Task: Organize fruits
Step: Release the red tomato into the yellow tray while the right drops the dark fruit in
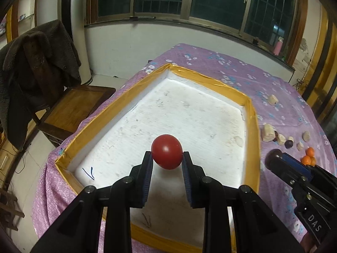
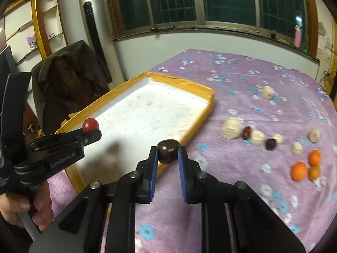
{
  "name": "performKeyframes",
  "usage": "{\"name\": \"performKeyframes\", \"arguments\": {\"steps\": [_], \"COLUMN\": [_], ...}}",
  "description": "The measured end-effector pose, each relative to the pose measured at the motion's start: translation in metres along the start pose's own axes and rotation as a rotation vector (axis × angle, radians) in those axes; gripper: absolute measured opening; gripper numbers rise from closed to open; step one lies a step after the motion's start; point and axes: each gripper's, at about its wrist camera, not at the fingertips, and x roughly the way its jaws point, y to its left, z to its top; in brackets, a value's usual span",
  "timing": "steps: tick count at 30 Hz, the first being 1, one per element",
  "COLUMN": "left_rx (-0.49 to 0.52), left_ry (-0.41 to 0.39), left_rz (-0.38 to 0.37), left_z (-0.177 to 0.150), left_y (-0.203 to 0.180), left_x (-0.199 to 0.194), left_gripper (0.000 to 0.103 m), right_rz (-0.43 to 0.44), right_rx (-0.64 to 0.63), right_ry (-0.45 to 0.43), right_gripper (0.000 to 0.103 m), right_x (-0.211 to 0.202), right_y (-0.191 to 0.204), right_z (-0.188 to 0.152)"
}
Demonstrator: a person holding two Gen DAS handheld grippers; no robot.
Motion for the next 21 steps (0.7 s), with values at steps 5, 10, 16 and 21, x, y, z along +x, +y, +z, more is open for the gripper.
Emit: {"name": "performKeyframes", "arguments": {"steps": [5, 10, 16, 21], "left_rx": [-0.014, -0.024, -0.034, -0.048], "left_ry": [0.025, 0.051, 0.056, 0.050], "left_rz": [0.023, 0.040, 0.096, 0.149], "left_z": [0.000, 0.000, 0.002, 0.002], "left_y": [0.011, 0.017, 0.022, 0.026], "left_x": [0.011, 0.020, 0.023, 0.020], "left_gripper": [0.027, 0.028, 0.030, 0.054], "right_rz": [0.063, 0.073, 0.053, 0.013], "right_rx": [0.012, -0.004, -0.007, 0.006], "right_ry": [0.018, 0.049, 0.077, 0.088], "right_gripper": [0.021, 0.021, 0.021, 0.023], "right_x": [0.024, 0.047, 0.067, 0.075], "right_y": [0.012, 0.023, 0.025, 0.018], "right_z": [0.009, 0.015, 0.020, 0.022]}}
